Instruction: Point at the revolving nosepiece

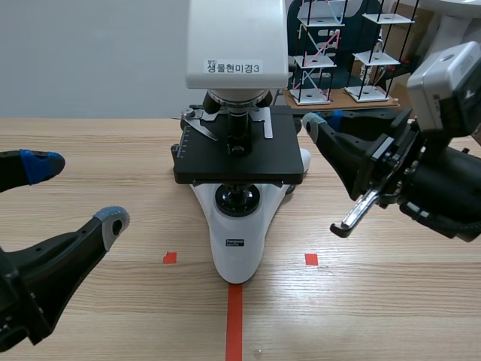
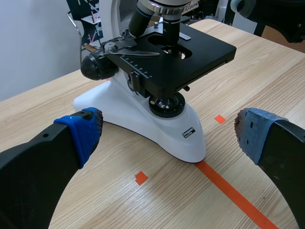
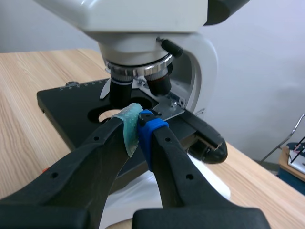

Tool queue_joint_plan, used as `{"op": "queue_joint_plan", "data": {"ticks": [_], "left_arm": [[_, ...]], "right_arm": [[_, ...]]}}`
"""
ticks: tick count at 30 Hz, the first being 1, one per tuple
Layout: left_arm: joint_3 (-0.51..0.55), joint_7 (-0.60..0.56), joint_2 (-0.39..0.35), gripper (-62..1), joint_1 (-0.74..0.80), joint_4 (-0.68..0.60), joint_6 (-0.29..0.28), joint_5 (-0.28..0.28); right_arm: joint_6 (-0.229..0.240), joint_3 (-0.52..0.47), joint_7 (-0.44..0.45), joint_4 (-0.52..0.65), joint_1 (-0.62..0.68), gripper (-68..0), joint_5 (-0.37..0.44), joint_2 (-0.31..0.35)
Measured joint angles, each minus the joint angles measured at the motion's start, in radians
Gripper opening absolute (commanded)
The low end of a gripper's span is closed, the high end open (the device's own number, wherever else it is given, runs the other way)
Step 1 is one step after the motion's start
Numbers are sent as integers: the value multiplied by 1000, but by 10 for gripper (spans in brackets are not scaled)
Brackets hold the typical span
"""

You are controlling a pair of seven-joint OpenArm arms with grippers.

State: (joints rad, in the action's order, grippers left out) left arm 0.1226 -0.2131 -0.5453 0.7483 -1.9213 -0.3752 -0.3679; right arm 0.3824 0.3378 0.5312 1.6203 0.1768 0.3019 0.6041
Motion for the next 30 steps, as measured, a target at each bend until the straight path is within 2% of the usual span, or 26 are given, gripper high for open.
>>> {"op": "queue_joint_plan", "data": {"ticks": [6, 30], "left_arm": [[0, 0, 0, -28, 0, 0, 0, 0], [0, -4, 0, -28, 0, 0, 0, 0]], "right_arm": [[0, 39, 3, -6, -57, -669, -19, 0], [0, 46, 19, -6, -60, -669, -23, 0]]}}
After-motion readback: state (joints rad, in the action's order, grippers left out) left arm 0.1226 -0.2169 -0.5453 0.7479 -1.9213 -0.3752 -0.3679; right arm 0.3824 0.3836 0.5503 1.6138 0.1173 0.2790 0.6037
